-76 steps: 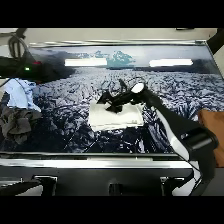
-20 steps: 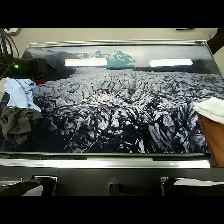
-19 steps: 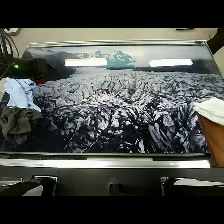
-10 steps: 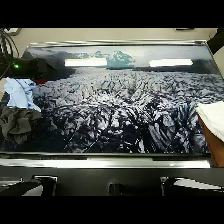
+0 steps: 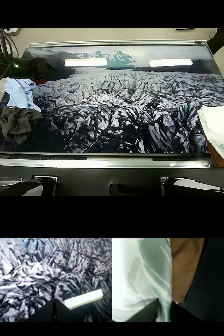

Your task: Fold the clothes and pants, and hang the long-sleeved shirts on hangers.

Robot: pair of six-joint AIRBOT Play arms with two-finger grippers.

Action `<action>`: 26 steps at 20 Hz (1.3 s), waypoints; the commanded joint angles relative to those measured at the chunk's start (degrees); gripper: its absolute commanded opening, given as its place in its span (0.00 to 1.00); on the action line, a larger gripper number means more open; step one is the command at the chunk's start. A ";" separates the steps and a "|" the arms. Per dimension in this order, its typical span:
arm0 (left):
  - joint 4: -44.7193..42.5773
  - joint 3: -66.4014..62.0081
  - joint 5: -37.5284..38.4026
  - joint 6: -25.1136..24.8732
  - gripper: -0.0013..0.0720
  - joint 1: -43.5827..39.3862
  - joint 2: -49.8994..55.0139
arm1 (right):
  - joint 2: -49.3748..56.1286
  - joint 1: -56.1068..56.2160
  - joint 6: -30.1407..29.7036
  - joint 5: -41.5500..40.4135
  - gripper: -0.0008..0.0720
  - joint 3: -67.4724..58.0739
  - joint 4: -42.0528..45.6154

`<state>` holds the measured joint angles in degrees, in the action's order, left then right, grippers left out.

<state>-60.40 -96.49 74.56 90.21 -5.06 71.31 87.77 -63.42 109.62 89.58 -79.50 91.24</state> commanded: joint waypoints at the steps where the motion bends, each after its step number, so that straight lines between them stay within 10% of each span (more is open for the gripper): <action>1: -0.02 -0.04 -0.02 0.09 0.04 -0.02 -0.04 | -0.13 0.04 -0.50 0.50 0.83 0.87 0.59; 7: -4.81 -2.99 -3.02 -0.15 0.04 -0.48 0.15 | -0.63 1.95 -7.67 -15.78 0.92 -33.05 -15.21; 10: -35.15 -9.16 -4.94 3.91 0.04 -5.18 3.93 | -2.32 14.91 -20.79 -26.82 0.92 -43.21 -20.11; 12: -50.82 -9.38 -2.73 8.35 0.04 -7.45 7.65 | -4.17 28.55 -24.63 -19.74 0.93 -39.08 -20.00; 13: -50.45 -9.31 0.31 10.97 0.08 -7.32 9.70 | -4.24 34.82 -23.98 -13.31 0.93 -35.32 -19.58; 15: -39.76 -8.96 14.34 13.35 0.97 -5.84 15.08 | -3.23 45.16 -16.48 -4.55 0.94 -23.98 -16.90; 17: -28.52 -1.97 18.84 8.52 0.98 -4.87 16.72 | -2.40 50.99 -16.13 -0.98 0.94 -12.52 -17.99; 21: -26.82 18.75 -7.74 16.39 0.97 -6.12 5.09 | -2.64 53.86 -12.55 -4.15 0.94 -6.29 -16.65; 26: -29.22 24.44 -6.97 12.85 0.97 -6.10 5.42 | -2.64 53.86 -10.95 -6.67 0.94 -6.32 -15.63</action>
<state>-89.45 -75.77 70.30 104.57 -11.11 77.49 85.08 -10.33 97.41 83.96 -86.80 74.70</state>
